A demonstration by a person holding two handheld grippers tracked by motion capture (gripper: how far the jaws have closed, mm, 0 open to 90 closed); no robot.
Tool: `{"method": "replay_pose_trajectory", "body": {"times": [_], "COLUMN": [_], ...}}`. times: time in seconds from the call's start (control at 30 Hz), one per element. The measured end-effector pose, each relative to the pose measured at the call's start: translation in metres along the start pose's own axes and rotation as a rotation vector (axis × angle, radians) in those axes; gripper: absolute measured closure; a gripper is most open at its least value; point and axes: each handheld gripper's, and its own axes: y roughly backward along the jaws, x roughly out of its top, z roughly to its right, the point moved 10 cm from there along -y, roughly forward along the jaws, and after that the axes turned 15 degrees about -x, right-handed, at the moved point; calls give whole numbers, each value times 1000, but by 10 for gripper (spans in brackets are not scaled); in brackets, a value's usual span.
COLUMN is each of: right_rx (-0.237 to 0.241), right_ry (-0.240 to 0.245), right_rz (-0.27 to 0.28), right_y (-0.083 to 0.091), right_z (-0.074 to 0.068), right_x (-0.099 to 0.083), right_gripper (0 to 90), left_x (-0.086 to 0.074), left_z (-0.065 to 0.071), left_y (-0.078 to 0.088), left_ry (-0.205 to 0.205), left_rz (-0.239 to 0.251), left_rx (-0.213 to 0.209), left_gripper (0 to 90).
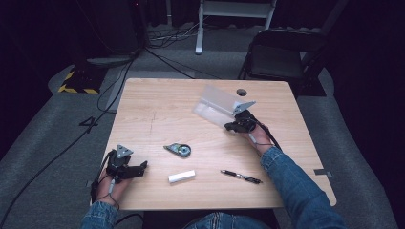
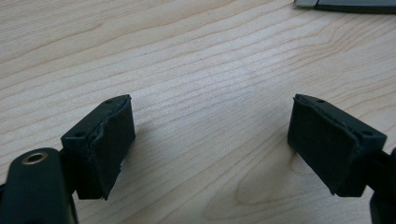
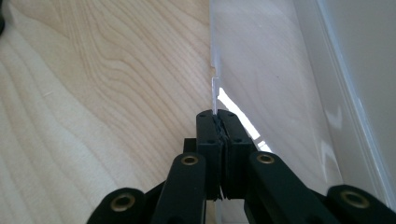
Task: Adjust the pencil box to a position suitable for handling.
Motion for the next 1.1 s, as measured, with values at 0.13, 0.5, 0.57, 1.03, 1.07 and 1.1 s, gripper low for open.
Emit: {"method": "replay_pose_trajectory", "body": {"times": [0.13, 0.5, 0.57, 1.03, 1.07, 1.1], "right_rx": [25, 92, 102, 147, 151, 156], "right_ry": [4, 70, 77, 115, 109, 106], "right_rz": [5, 26, 28, 30, 33, 35], "right_y": [8, 32, 36, 62, 63, 65], "right_z": [-6, -37, -43, -67, -68, -70], "right_x": [-6, -23, -27, -48, -49, -52], "right_gripper": [880, 880, 879, 875, 874, 874], "left_x": [0, 0, 0, 3, 3, 3], "left_z": [0, 0, 0, 2, 2, 2], "left_y": [0, 0, 0, -3, -3, -3], "left_ry": [0, 3, 4, 2, 1, 1], "left_rz": [0, 2, 2, 1, 2, 2], "left_rx": [0, -2, 2, -10, -11, -11], "left_gripper": [153, 152, 152, 150, 150, 150]}}
